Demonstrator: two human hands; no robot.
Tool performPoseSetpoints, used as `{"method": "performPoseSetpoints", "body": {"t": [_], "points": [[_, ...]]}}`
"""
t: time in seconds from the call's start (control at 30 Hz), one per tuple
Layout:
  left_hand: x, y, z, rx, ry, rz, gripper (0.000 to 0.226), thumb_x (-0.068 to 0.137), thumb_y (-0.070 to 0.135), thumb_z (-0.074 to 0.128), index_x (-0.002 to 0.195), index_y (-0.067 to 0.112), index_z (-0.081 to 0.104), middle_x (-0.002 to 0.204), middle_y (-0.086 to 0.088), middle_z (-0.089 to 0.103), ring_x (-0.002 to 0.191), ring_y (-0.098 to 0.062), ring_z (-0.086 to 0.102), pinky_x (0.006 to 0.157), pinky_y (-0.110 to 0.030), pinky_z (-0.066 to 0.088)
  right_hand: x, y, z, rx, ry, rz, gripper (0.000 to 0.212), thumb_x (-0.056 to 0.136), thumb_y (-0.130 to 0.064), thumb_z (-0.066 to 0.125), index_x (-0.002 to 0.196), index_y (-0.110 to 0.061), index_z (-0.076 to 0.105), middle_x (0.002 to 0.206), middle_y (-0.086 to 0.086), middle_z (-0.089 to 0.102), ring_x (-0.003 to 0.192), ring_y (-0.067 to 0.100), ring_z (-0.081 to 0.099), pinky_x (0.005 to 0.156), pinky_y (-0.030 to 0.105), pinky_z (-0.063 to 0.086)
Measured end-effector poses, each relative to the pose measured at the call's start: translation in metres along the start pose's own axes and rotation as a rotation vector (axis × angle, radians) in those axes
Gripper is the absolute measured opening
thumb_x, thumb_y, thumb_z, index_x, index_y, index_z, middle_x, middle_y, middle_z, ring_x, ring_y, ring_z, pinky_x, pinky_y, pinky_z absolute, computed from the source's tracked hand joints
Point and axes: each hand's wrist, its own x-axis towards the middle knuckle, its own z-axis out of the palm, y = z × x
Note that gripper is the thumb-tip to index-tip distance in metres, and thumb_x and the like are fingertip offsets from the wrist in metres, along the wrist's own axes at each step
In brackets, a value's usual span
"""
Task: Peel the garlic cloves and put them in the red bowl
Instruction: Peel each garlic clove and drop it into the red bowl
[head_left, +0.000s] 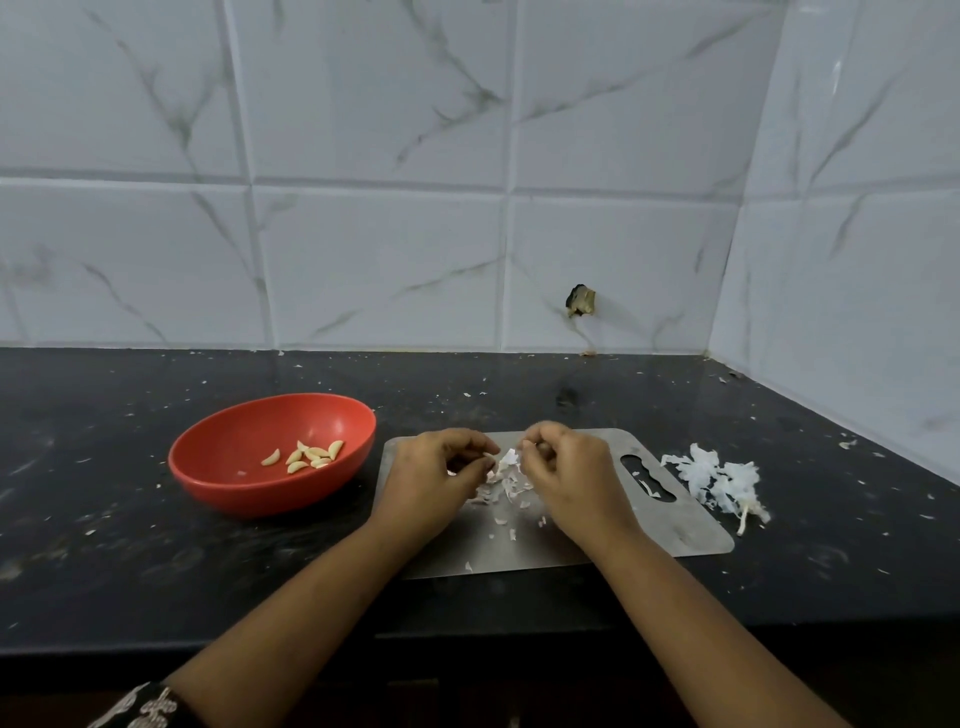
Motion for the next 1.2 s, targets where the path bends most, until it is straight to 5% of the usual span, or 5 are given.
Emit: {"method": "performPoseSetpoints", "body": {"t": [0.27, 0.47, 0.63, 0.8, 1.2], "points": [[0.001, 0.000, -0.003, 0.002, 0.034, -0.026, 0.017, 0.084, 0.008, 0.070, 0.077, 0.020, 0.061, 0.074, 0.005, 0.071, 0.070, -0.005, 0.070, 0.068, -0.036, 0.060, -0.001, 0.004, -0.001, -0.140, -0.029, 0.035, 0.018, 0.095, -0.033, 0.057, 0.084, -0.020, 0.065, 0.069, -0.007, 0.064, 0.059, 0.008, 0.056, 0.055, 0.027, 0.046], [0.018, 0.021, -0.033, 0.094, 0.051, -0.039, 0.021, 0.081, 0.005, 0.069, 0.071, 0.022, 0.063, 0.070, 0.003, 0.071, 0.064, -0.011, 0.069, 0.066, -0.026, 0.058, 0.000, 0.003, 0.000, -0.169, -0.100, -0.093, 0.025, 0.095, -0.013, 0.052, 0.112, -0.028, 0.063, 0.111, -0.022, 0.054, 0.088, -0.001, 0.052, 0.077, 0.015, 0.042], [0.047, 0.028, -0.105, 0.173, 0.082, -0.252, 0.015, 0.077, -0.001, 0.072, 0.073, 0.012, 0.066, 0.064, -0.008, 0.067, 0.047, -0.010, 0.062, 0.052, -0.024, 0.056, -0.002, 0.001, 0.000, -0.215, -0.110, -0.082, 0.017, 0.098, -0.031, 0.050, 0.101, -0.025, 0.067, 0.094, -0.009, 0.068, 0.084, 0.010, 0.060, 0.075, 0.032, 0.052], [0.052, -0.009, -0.158, 0.463, -0.183, -0.526, 0.007, 0.077, 0.004, 0.078, 0.073, 0.004, 0.072, 0.051, -0.001, 0.066, 0.038, -0.005, 0.059, 0.041, -0.014, 0.046, -0.002, -0.001, 0.002, -0.261, -0.148, -0.080, 0.019, 0.098, -0.029, 0.049, 0.102, -0.025, 0.067, 0.091, -0.008, 0.069, 0.084, 0.012, 0.061, 0.074, 0.031, 0.049], [0.058, -0.016, -0.156, 0.674, -0.096, -0.394, 0.004, 0.085, 0.013, 0.069, 0.083, 0.013, 0.072, 0.061, 0.007, 0.069, 0.044, -0.006, 0.059, 0.052, -0.021, 0.043, 0.001, 0.003, -0.002, -0.147, -0.021, 0.012, 0.011, 0.092, -0.028, 0.063, 0.082, -0.025, 0.065, 0.064, -0.014, 0.058, 0.058, 0.004, 0.054, 0.053, 0.021, 0.041]]}}
